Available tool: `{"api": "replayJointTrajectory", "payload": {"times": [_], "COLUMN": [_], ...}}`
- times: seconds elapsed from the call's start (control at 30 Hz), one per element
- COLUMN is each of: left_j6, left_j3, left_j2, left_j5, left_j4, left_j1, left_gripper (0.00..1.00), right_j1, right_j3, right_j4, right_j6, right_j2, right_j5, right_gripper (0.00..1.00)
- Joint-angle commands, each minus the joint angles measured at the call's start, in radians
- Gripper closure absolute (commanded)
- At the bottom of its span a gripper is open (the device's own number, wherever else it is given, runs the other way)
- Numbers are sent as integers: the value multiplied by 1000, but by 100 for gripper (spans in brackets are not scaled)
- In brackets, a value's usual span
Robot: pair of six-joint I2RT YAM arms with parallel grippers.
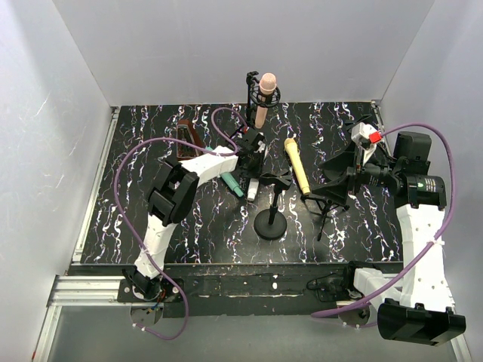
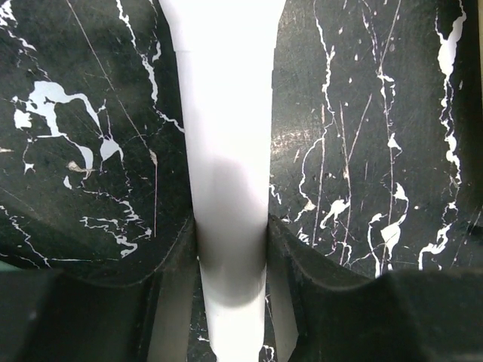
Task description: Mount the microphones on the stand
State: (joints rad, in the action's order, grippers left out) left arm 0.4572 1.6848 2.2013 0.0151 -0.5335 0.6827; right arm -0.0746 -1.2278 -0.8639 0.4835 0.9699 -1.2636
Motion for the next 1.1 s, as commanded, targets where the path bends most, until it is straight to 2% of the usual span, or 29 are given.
{"api": "replayJointTrajectory", "payload": {"times": [0.0,0.17,0.47,0.7,0.8,0.9,1.07], "left_j6": [15,37,21,-21,-64,-101,-184], "left_j3": [6,-152,-517,-733,-769,-766,-708], "left_j2": [-96,-331,-839,-1245,-1394,-1495,-1539], "left_j5": [-82,-116,-35,60,25,-90,-239], "left_j4": [-3,70,92,112,142,188,198], "left_j1": [0,-2,-20,-31,-32,-34,-34], "left_gripper": [100,100,100,100,100,100,100], "right_j1": [-8,-11,-13,-14,-14,-14,-14], "right_j3": [1,-4,-44,-185,-246,-297,-352], "right_j4": [13,-1,-49,-236,-291,-339,-412], "right_j6": [-10,-2,32,159,182,196,245], "right_j2": [-23,-33,-20,10,24,29,35], "right_j5": [-31,-34,-37,0,1,-13,-48], "right_gripper": [9,9,9,8,8,8,8]}}
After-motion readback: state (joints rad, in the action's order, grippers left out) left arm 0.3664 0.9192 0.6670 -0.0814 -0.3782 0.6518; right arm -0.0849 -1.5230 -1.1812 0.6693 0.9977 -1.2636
